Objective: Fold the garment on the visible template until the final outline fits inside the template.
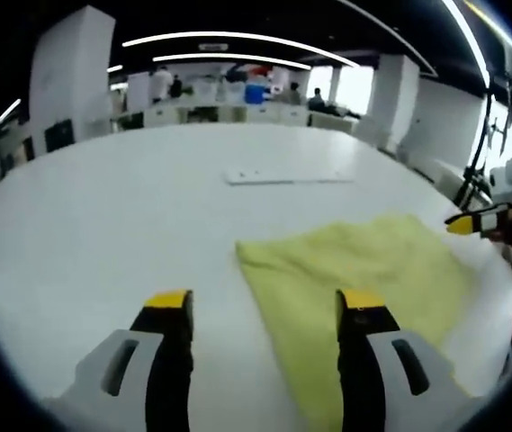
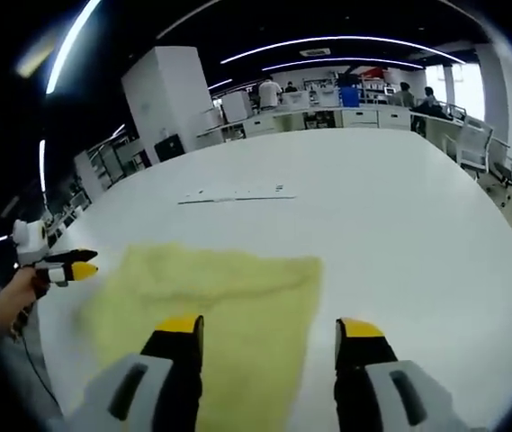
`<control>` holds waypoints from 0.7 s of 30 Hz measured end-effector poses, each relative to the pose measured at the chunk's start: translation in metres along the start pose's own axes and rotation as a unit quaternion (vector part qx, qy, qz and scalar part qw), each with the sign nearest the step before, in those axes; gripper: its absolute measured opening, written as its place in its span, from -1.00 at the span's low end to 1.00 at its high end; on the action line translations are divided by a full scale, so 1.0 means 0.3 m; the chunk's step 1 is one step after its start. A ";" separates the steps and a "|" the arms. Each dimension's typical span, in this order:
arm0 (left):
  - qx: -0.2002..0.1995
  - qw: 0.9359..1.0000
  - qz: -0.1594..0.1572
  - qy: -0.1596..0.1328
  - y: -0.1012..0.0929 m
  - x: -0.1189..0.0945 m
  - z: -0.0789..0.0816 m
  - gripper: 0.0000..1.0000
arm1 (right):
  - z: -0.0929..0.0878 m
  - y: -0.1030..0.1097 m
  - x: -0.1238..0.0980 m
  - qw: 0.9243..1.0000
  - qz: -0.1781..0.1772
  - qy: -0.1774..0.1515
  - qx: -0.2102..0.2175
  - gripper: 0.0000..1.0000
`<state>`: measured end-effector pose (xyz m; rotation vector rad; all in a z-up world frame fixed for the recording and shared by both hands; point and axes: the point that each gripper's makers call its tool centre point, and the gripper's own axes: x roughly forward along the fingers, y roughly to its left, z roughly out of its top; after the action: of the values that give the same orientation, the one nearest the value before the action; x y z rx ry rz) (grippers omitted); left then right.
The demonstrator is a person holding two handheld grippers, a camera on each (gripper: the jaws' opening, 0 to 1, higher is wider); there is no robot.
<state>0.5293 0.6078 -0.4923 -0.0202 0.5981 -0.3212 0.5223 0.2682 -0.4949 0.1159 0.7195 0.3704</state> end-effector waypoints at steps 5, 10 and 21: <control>0.002 1.000 0.001 0.012 -0.010 -0.044 -0.045 0.16 | -0.045 0.008 -0.047 1.000 0.006 0.008 0.001 0.15; -0.011 1.000 -0.002 0.018 -0.013 -0.082 -0.087 0.16 | -0.093 0.011 -0.081 1.000 0.005 0.015 0.011 0.10; -0.025 0.998 -0.009 0.051 -0.044 -0.127 -0.166 -0.06 | -0.203 0.017 -0.106 0.999 0.010 0.038 0.027 0.00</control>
<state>0.4682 0.6106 -0.5113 -0.0573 0.7068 -0.3271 0.4587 0.2599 -0.5195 0.1607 0.8044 0.3772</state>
